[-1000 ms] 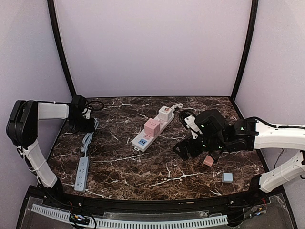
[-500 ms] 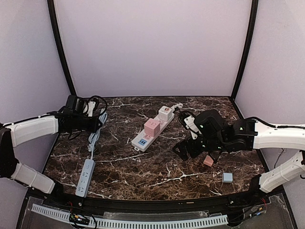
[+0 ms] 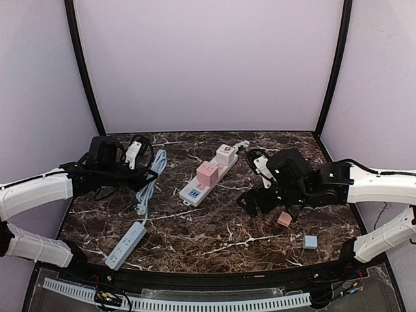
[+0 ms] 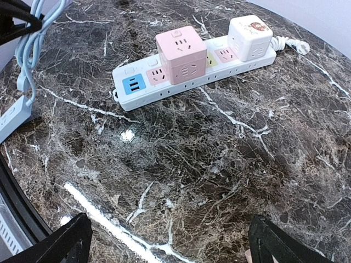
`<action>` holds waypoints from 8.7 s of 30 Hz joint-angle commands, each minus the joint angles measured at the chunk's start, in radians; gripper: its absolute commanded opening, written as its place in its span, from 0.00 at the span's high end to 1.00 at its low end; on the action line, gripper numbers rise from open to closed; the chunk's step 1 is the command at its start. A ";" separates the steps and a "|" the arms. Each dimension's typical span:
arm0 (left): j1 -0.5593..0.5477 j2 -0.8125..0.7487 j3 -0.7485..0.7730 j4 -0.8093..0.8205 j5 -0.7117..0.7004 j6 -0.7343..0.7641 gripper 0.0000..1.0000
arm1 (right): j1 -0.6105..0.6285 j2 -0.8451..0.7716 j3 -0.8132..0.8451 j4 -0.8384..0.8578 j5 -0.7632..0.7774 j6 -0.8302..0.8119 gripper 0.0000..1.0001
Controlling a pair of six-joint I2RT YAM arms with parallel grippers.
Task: Insert the plug
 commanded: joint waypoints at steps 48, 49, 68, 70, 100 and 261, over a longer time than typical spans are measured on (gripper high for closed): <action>-0.495 1.142 1.007 0.255 -0.159 0.069 0.89 | -0.008 -0.337 -0.055 -0.138 0.272 0.113 0.01; -0.492 1.161 1.041 0.250 -0.160 0.071 0.89 | -0.007 -0.333 -0.054 -0.137 0.274 0.116 0.01; -0.443 1.428 1.413 0.193 0.067 0.162 0.68 | -0.007 -0.321 -0.057 -0.138 0.291 0.128 0.01; -0.443 1.420 1.405 0.172 0.070 0.157 0.51 | -0.007 -0.319 -0.056 -0.140 0.292 0.128 0.01; -0.731 0.707 0.367 0.153 -0.455 -0.043 0.15 | -0.010 -0.256 -0.017 -0.201 0.286 0.192 0.01; -0.770 0.455 0.095 0.559 -0.477 0.402 0.20 | -0.081 0.030 -0.197 0.326 -0.475 0.355 0.97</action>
